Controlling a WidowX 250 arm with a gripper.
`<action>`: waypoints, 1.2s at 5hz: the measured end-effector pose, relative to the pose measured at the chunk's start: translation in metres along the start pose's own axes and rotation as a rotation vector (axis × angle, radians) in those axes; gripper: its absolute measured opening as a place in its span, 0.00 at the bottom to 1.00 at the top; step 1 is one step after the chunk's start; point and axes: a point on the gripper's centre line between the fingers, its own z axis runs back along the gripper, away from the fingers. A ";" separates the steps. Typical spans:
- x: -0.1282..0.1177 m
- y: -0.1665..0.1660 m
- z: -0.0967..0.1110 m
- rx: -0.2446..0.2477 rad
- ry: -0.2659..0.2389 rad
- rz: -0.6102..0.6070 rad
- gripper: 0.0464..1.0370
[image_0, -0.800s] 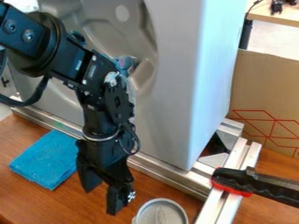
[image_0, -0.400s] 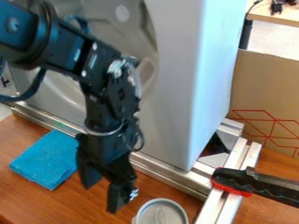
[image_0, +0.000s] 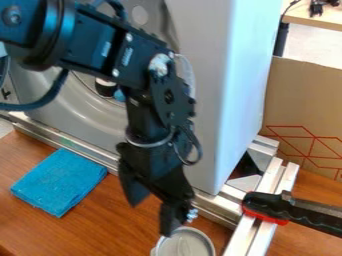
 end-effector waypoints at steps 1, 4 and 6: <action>0.014 -0.004 -0.012 0.015 -0.073 0.095 0.96; 0.042 -0.017 -0.038 0.047 -0.180 0.181 0.96; 0.046 -0.011 -0.049 0.043 -0.179 0.213 0.96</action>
